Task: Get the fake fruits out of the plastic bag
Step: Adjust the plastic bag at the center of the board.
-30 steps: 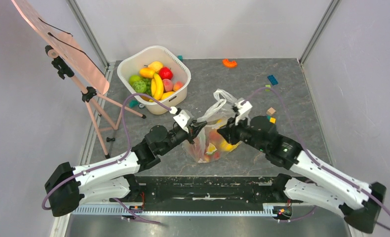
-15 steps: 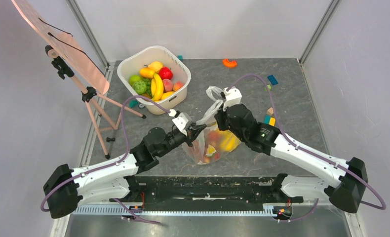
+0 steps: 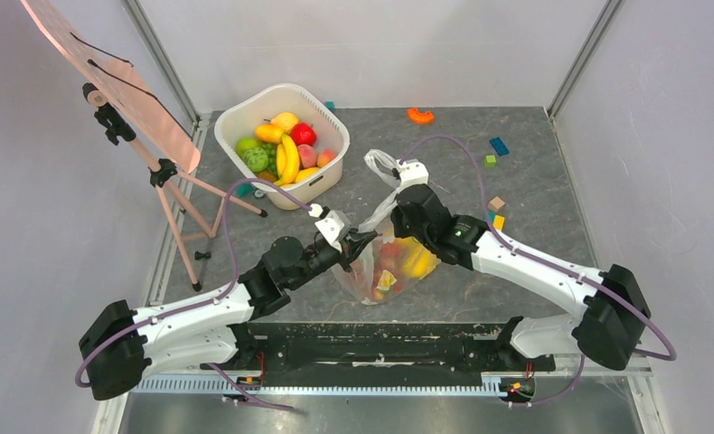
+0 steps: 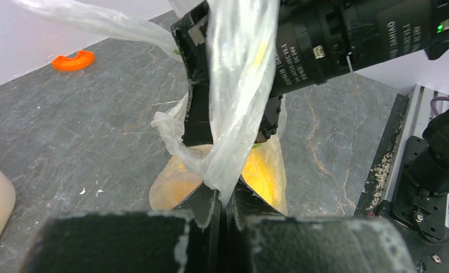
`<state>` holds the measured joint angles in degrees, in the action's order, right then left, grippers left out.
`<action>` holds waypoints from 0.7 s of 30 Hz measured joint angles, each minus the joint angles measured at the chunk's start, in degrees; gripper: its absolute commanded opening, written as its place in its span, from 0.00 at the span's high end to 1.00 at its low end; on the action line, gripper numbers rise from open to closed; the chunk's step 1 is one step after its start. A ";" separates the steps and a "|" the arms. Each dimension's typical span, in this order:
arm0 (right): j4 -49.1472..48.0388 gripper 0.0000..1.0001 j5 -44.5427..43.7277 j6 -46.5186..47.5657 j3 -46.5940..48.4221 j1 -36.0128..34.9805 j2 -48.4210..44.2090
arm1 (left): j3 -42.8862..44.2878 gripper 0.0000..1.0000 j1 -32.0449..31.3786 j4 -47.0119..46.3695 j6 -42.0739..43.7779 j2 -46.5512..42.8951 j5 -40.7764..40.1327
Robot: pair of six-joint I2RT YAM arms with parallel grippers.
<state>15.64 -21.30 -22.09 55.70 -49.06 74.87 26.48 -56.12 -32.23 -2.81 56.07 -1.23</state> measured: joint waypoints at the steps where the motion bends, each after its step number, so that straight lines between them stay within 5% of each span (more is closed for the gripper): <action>1: -0.02 0.86 0.02 -0.09 0.00 0.15 0.44 | -0.09 0.91 0.00 -0.13 0.00 0.00 -0.04; 21: 0.42 0.80 -3.08 -2.56 -11.80 0.48 -3.04 | -4.55 0.82 0.00 3.58 -6.01 0.52 -10.43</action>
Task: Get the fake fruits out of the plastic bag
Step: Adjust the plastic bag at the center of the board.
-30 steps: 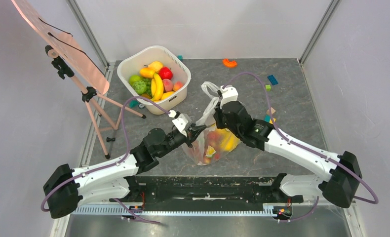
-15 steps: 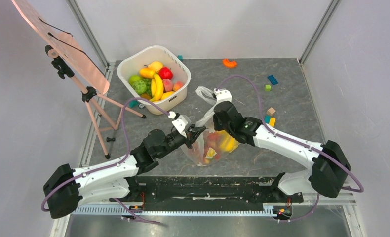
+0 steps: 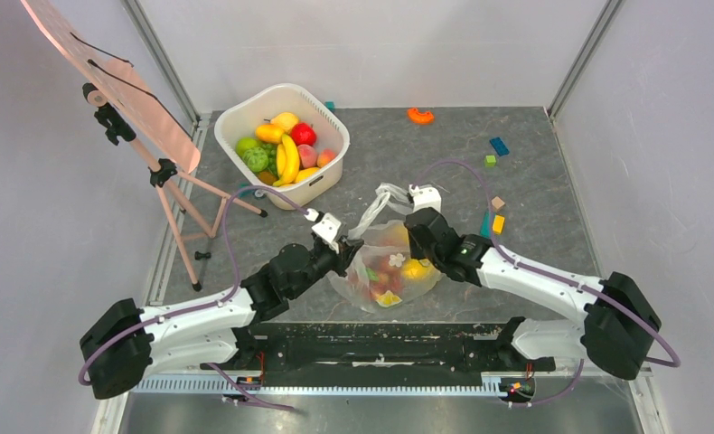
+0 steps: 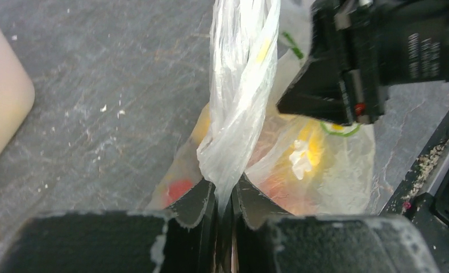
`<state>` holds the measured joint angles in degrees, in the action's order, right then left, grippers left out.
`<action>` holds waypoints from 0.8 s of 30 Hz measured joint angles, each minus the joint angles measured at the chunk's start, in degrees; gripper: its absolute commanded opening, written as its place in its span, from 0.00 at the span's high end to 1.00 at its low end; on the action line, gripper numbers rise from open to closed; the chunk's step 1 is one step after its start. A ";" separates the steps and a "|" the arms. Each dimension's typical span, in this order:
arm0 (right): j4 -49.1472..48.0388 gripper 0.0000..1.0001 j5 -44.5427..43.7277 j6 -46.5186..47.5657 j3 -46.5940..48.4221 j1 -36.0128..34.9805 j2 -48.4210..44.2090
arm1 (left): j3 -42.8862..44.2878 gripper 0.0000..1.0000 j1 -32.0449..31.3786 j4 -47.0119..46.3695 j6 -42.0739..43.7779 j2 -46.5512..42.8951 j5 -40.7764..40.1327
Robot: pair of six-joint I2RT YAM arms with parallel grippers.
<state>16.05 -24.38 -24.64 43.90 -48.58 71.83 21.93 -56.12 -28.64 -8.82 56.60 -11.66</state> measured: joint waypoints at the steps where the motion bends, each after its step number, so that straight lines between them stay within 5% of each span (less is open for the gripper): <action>1: 0.20 0.80 -0.11 -0.17 -0.63 0.00 -0.66 | -0.61 0.81 0.00 0.28 -0.68 0.00 -0.42; 7: 0.96 0.78 -0.90 -1.81 -5.18 0.02 -5.46 | -3.85 0.69 0.00 2.03 -3.52 -2.58 -3.37; 13: 0.94 0.78 -0.31 -2.32 -8.59 0.07 -9.46 | -4.35 0.21 0.00 6.73 -6.49 -6.73 -6.51; 16: -0.02 0.78 1.09 -2.21 -9.33 0.07 -9.64 | -2.23 0.09 0.00 13.05 -8.55 -8.46 -7.72; 24: -2.27 0.78 3.30 -2.12 -10.05 0.07 -9.68 | 11.43 0.00 0.00 30.36 -11.41 -12.96 -7.13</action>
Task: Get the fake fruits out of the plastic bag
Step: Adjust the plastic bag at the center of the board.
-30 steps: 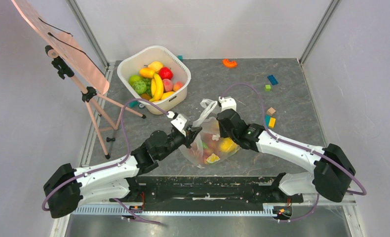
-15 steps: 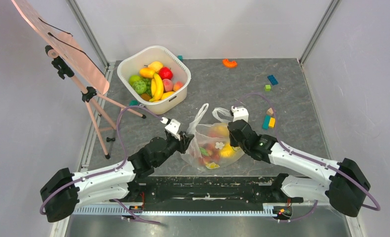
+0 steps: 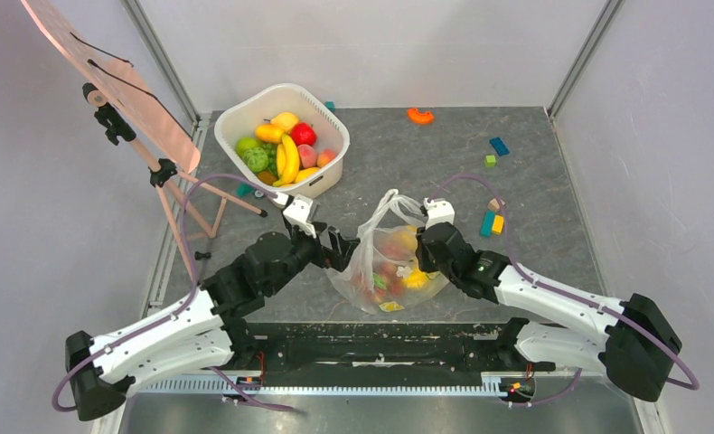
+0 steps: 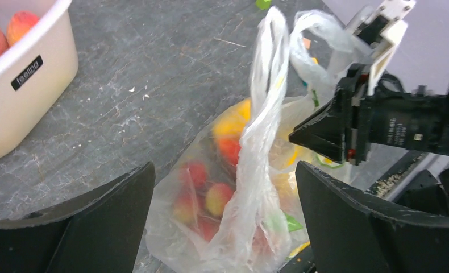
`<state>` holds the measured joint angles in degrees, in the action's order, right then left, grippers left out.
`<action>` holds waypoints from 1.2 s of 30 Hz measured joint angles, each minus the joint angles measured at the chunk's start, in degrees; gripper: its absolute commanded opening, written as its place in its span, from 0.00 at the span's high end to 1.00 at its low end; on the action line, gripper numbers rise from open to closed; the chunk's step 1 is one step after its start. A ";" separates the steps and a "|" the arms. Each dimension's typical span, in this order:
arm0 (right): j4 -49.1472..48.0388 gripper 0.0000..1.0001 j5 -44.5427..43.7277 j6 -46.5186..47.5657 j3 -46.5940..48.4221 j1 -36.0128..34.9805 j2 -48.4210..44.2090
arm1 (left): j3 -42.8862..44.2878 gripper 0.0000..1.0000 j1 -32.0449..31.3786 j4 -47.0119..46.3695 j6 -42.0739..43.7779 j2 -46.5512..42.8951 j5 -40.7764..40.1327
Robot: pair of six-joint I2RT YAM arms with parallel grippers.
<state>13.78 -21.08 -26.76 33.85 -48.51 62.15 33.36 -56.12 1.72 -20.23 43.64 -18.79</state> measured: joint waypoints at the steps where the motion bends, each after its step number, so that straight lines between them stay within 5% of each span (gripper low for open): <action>1: -0.07 0.78 0.11 0.00 0.00 0.00 -0.09 | 1.29 0.00 0.00 1.40 -0.13 -0.35 0.15; 16: -1.18 0.77 0.74 0.33 -0.52 0.00 -0.61 | 22.58 0.00 0.28 36.70 -7.43 8.76 -9.70; 24: -1.27 0.78 1.62 0.37 -0.57 0.00 -0.90 | 20.50 0.00 0.92 36.39 -7.34 -0.24 -3.74; 28: -1.27 0.82 2.12 0.37 -0.59 0.00 -1.57 | 25.03 0.00 0.92 36.85 -5.84 2.03 1.99; 31: -1.29 0.84 3.04 0.37 -0.70 0.00 -2.45 | 27.43 0.18 0.63 34.47 -5.27 5.68 7.26; 36: -1.42 0.86 4.72 0.33 -1.53 0.00 -3.69 | 28.85 0.74 -2.25 30.80 -4.96 13.03 12.90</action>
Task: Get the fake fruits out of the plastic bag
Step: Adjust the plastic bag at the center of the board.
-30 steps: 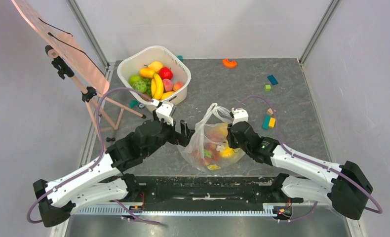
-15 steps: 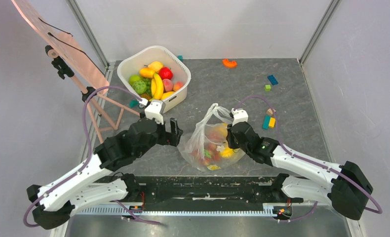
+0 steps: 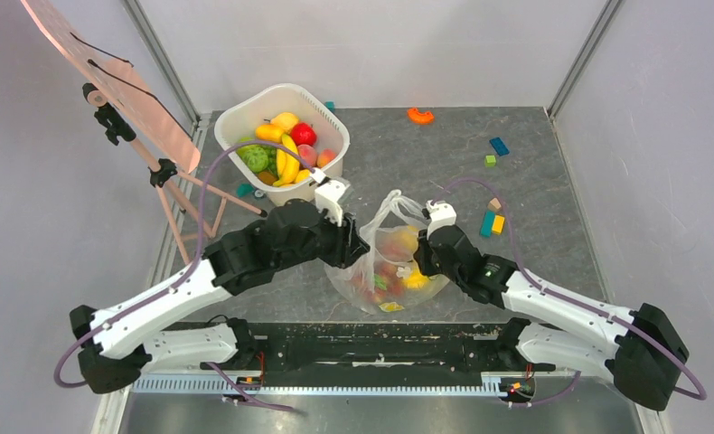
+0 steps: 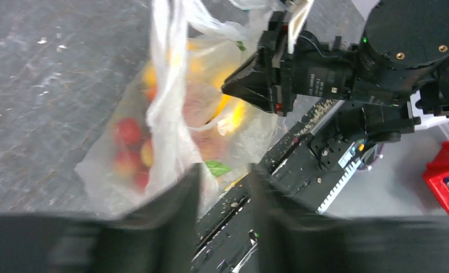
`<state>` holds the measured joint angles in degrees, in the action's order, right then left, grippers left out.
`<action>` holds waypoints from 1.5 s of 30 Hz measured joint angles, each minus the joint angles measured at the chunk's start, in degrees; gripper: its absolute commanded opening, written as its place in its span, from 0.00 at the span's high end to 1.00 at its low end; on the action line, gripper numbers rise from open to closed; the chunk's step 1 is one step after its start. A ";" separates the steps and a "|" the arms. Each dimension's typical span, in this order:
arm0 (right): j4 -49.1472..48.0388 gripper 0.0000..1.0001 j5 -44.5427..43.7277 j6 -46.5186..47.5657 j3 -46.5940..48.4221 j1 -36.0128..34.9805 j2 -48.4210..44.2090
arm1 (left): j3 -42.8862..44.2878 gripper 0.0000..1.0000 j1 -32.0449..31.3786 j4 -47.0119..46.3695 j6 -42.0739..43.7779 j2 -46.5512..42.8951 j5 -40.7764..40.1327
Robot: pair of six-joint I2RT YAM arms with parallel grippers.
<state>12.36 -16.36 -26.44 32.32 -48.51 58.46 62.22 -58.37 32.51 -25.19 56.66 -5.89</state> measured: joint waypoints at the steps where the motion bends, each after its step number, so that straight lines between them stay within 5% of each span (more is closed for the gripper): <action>1: -0.09 0.86 0.13 -0.04 -0.39 0.00 -0.31 | 0.04 0.81 -0.72 -0.26 0.02 0.48 0.20; 5: -0.35 0.87 0.26 -0.44 -2.21 0.00 -1.38 | 0.50 0.94 -4.61 -3.41 -0.02 5.77 1.44; 23: -1.62 0.88 0.04 -4.50 -9.75 0.00 -7.78 | 4.70 0.98 -6.91 -13.77 -0.07 33.57 0.31; 45: 2.91 0.86 4.85 -11.61 -20.15 -0.02 -16.68 | -3.54 0.98 -6.91 -20.76 -0.52 40.02 -1.36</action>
<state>15.27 -11.51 -38.04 12.16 -48.53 41.78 58.67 -65.28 11.75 -25.71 96.68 -7.25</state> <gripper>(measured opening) 0.114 0.028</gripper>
